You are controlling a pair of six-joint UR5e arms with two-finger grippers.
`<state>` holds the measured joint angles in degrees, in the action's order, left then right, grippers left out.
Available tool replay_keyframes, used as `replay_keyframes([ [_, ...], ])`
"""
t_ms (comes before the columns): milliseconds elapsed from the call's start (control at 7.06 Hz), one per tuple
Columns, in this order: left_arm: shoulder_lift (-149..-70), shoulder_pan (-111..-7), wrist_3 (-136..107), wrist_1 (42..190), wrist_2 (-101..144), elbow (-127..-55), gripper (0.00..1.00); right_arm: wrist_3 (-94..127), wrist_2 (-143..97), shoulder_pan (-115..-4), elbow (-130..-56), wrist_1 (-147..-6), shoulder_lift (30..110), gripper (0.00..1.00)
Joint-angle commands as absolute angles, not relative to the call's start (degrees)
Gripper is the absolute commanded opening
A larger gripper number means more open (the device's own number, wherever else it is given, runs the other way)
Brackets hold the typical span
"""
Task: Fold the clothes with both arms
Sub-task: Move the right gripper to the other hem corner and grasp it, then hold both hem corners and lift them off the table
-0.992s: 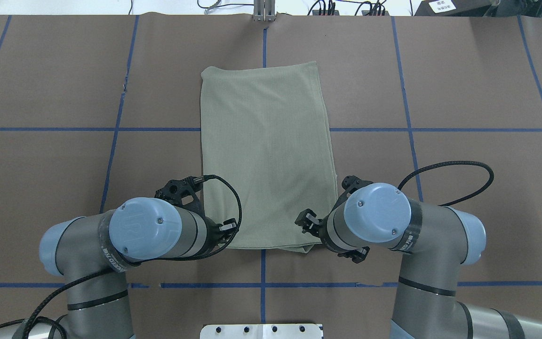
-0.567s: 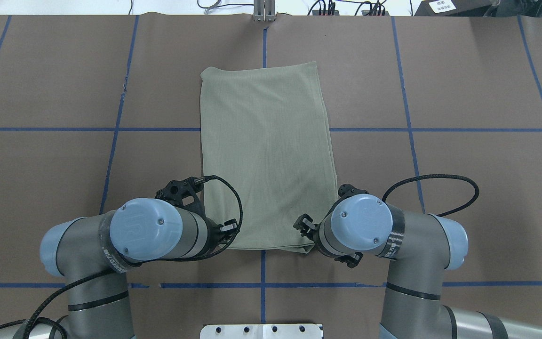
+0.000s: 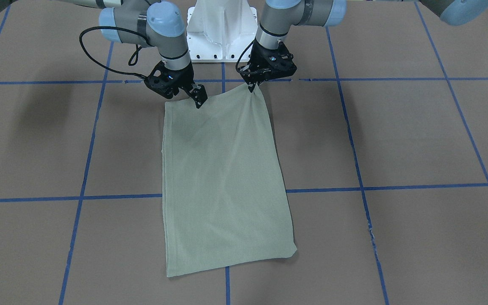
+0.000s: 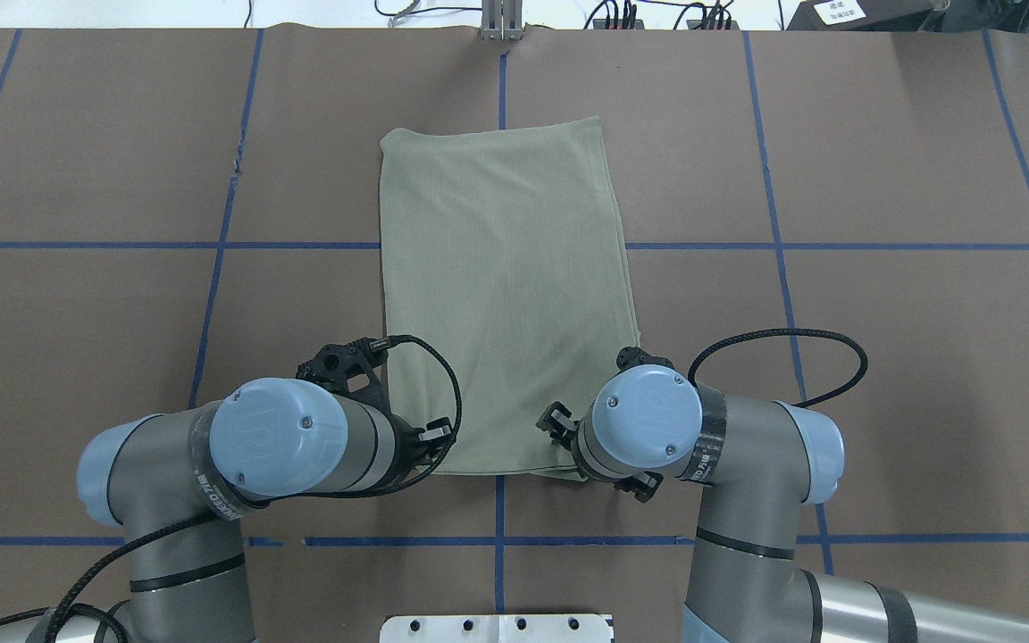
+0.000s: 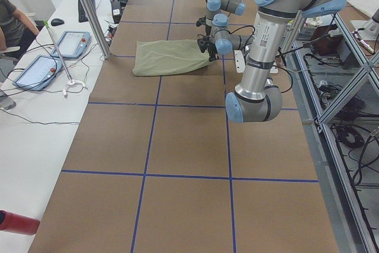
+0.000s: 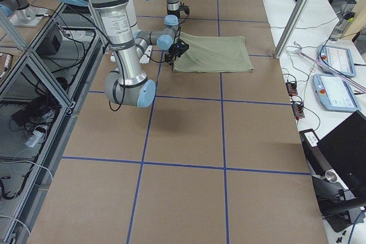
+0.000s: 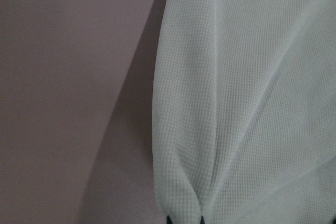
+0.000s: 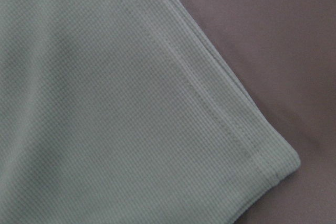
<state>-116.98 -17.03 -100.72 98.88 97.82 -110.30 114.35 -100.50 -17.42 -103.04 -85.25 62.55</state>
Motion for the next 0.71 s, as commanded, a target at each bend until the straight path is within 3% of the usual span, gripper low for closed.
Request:
replay_keyframes([
  [0,-117.0,-17.0,-100.7,98.9,97.8,-110.3,0.0,114.3,-100.3,-17.4,-101.7,-85.0,62.3,1.0],
  [425,-117.0,-17.1,-100.7,98.9,97.8,-110.4,0.0,114.4,-100.3,-17.4,-101.5,-85.1,62.3,1.0],
  [567,-117.0,-17.0,-100.7,98.9,97.8,-110.4,0.0,114.4,-100.3,-17.5,-101.8,-85.3,62.3,0.95],
])
